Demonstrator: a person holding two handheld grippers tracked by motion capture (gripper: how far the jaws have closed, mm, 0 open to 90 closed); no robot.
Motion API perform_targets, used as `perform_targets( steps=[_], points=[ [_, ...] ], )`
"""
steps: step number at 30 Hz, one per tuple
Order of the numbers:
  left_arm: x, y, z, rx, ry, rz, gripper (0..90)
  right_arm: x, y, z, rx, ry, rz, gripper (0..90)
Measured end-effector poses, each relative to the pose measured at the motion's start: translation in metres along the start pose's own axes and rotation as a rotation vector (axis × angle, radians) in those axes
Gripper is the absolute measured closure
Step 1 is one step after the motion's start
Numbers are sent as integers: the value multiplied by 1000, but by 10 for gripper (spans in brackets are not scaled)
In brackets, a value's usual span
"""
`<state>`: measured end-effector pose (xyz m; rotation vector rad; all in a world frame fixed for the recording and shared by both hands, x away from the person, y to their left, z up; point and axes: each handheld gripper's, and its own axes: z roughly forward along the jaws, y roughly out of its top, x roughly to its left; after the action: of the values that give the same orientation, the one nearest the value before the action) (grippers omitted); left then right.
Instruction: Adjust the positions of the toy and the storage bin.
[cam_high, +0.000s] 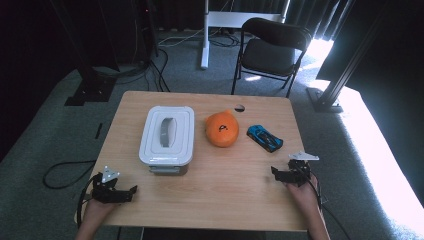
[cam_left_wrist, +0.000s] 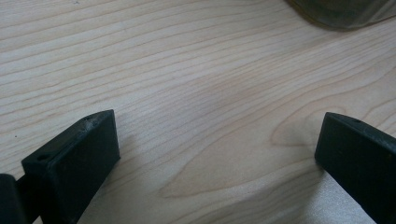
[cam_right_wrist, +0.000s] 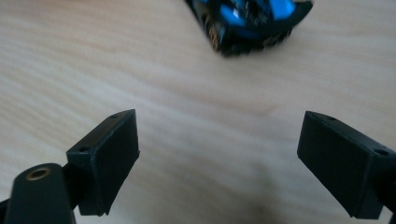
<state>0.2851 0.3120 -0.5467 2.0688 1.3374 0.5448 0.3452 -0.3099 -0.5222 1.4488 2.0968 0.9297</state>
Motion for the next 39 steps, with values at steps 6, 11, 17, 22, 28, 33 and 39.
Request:
perform_targets(
  steps=[6,11,17,22,28,33,39],
  points=[
    [0,0,0,0,0,0,1,-3,21,-1,-40,31,-29,120],
    [0,0,0,-1,6,-8,2,-2,36,2,-60,34,-56,120],
    [0,0,0,0,7,-8,1,-7,50,6,-86,61,-72,120],
    [0,0,0,0,7,-8,2,-11,59,9,-76,78,-82,122],
    [0,0,0,1,8,-9,2,-15,70,19,-28,85,-89,131],
    [0,0,0,0,8,-10,1,-18,76,28,-18,93,-95,132],
    [0,0,0,0,11,-14,1,-21,84,48,26,106,-115,132]
  ],
)
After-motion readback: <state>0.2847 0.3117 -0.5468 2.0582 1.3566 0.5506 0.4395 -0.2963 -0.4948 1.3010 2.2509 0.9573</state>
